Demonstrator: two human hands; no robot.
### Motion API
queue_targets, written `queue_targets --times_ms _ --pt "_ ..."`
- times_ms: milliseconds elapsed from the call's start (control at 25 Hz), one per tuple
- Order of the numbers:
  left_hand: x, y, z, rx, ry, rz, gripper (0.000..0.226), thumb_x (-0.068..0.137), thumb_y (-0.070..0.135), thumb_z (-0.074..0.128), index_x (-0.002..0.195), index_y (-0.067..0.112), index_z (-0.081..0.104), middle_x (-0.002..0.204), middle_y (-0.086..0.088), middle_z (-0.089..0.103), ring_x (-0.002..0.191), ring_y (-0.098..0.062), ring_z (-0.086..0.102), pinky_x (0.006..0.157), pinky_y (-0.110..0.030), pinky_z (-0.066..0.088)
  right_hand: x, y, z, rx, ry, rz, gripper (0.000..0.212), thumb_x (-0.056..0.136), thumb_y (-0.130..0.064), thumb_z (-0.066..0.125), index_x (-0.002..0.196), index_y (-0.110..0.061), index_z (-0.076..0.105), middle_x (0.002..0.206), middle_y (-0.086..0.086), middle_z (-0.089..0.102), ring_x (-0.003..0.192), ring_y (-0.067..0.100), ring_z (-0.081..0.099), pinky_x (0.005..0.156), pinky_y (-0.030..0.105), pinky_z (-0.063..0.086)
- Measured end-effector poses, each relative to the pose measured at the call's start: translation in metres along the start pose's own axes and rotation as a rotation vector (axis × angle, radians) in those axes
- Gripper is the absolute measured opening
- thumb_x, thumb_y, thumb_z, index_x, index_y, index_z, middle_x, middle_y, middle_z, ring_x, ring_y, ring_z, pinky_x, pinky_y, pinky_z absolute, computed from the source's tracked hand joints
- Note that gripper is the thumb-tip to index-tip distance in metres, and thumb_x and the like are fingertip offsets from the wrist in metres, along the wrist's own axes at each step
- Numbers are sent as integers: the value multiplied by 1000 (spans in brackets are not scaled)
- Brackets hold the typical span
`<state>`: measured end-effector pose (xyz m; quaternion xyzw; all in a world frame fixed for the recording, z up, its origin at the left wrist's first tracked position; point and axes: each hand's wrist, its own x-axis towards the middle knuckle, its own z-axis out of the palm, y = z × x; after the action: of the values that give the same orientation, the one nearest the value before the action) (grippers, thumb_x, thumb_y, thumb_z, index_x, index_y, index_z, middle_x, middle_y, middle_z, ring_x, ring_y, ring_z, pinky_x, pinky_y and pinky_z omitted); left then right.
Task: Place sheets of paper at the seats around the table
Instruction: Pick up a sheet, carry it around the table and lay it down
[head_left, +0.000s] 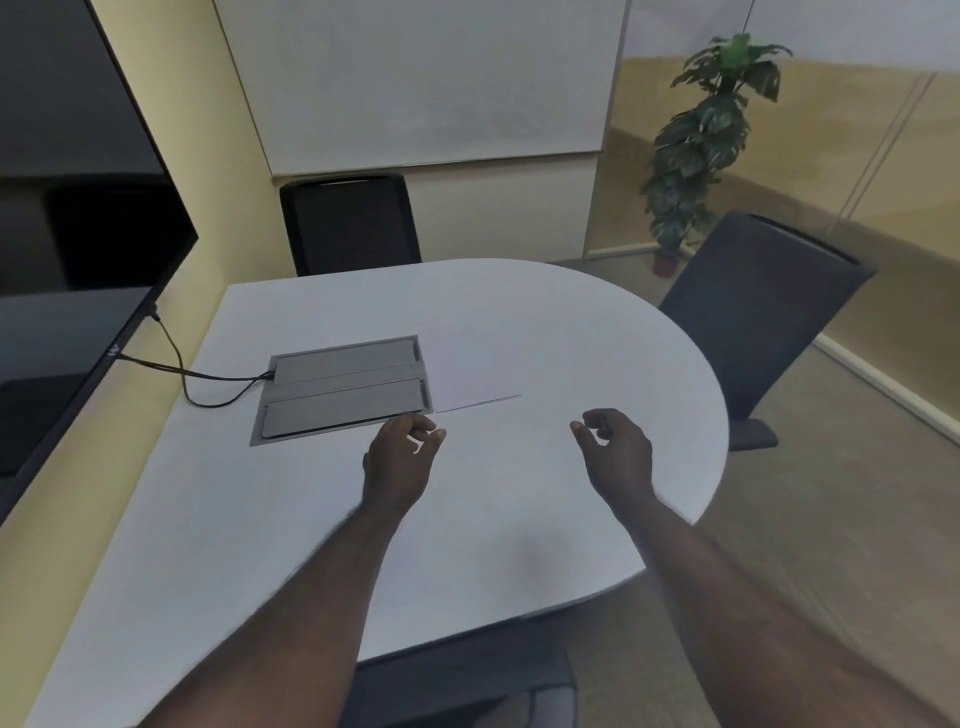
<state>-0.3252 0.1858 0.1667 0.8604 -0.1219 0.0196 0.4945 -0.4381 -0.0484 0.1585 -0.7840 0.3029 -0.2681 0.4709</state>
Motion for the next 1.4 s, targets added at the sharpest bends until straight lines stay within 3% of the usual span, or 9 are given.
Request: queue_targets --times_ms 160,400,720,1080,1400 --pt "-18 38 40 0 30 48 8 84 33 69 82 31 62 85 10 63 81 -14 58 87 -47 50 16 12 -48 14 -16 -34 20 89 -28 66 106 -16 67 106 -8 67 97 12 58 81 24 39" --pt "-40 78 91 201 -48 157 13 86 39 67 94 30 63 97 10 59 99 -15 55 85 -36 39 26 38 -100 2 -28 -45 21 90 -29 66 107 -16 66 107 -7 67 97 11 58 81 25 39" --pt "-32 111 139 124 -91 135 12 86 38 67 93 31 61 97 10 58 90 -13 57 93 -47 46 47 65 -134 8 -20 -9 21 90 -30 65 108 -18 66 111 -6 68 103 13 59 82 25 41" --pt "30 102 163 111 -50 102 11 85 35 69 91 30 62 97 8 59 89 -15 58 91 -48 48 125 67 -101 -55 -108 -47 24 90 -29 65 110 -17 65 114 -6 67 107 15 59 94 35 48" --pt "98 78 159 102 29 37 10 84 30 71 90 27 64 93 8 58 86 -16 58 88 -45 50 201 43 -51 -94 -182 -55 33 89 -34 66 117 -18 62 119 -5 63 98 16 60 97 46 47"
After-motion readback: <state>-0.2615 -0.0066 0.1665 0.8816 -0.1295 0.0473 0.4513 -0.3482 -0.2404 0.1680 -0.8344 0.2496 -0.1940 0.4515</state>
